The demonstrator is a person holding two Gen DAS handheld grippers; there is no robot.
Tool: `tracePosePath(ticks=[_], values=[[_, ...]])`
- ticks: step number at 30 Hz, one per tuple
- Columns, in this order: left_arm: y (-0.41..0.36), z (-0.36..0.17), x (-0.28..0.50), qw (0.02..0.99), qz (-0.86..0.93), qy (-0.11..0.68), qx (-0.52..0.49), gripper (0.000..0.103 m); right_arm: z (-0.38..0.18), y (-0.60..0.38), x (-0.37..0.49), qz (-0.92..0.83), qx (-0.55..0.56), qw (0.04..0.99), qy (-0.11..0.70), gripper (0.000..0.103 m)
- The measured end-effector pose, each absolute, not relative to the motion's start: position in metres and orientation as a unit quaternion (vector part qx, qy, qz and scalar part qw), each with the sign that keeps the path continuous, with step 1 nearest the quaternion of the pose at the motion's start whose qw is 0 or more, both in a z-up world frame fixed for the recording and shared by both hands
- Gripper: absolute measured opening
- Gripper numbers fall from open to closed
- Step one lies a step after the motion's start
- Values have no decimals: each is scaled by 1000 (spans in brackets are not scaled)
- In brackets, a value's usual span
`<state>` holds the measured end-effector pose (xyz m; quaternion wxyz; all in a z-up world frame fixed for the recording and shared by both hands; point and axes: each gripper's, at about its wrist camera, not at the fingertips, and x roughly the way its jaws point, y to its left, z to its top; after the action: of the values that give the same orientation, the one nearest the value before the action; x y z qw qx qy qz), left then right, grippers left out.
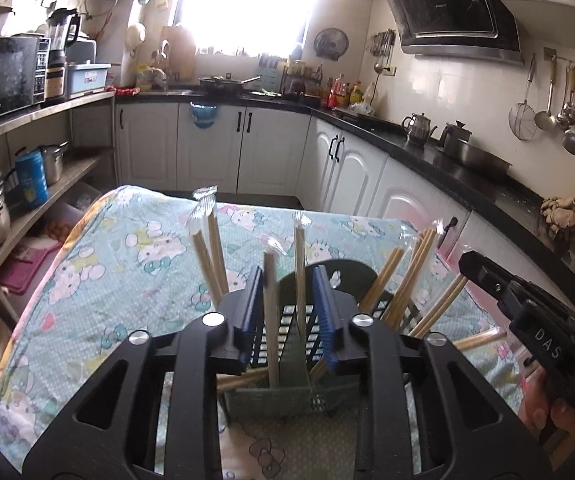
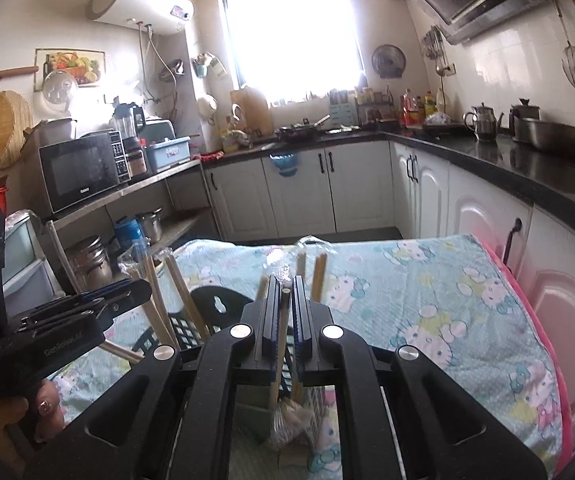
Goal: Organize utensils
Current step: 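Lower the chopstick into the caddy and open the left tool while the right tool releases its chopstick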
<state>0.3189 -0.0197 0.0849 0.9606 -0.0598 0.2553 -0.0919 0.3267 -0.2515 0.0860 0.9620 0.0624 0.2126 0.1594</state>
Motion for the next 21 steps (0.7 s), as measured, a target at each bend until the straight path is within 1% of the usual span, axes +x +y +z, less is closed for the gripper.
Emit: tracePosePath(ticks=[4, 6, 8, 11, 15, 16, 18, 21], values=[[-17, 85, 311, 959, -90, 261, -61, 28, 88, -256, 319, 161, 61, 960, 220, 14], [-17, 86, 307, 958, -91, 264, -59, 30, 91, -257, 316, 160, 57, 960, 221, 16], [-17, 87, 301, 958, -92, 267, -58, 36, 94, -258, 311, 162, 55, 960, 221, 18], [-17, 91, 291, 958, -93, 267, -58, 43, 99, -260, 301, 167, 54, 960, 220, 25], [-17, 94, 276, 959, -94, 263, -55, 52, 104, -261, 286, 176, 48, 958, 223, 37], [-17, 94, 272, 959, -95, 262, -54, 56, 104, -262, 281, 178, 46, 957, 224, 38], [-17, 95, 265, 959, -98, 260, -54, 59, 106, -264, 272, 179, 42, 957, 225, 44], [-15, 97, 250, 960, -101, 255, -55, 65, 106, -266, 259, 181, 40, 956, 227, 48]])
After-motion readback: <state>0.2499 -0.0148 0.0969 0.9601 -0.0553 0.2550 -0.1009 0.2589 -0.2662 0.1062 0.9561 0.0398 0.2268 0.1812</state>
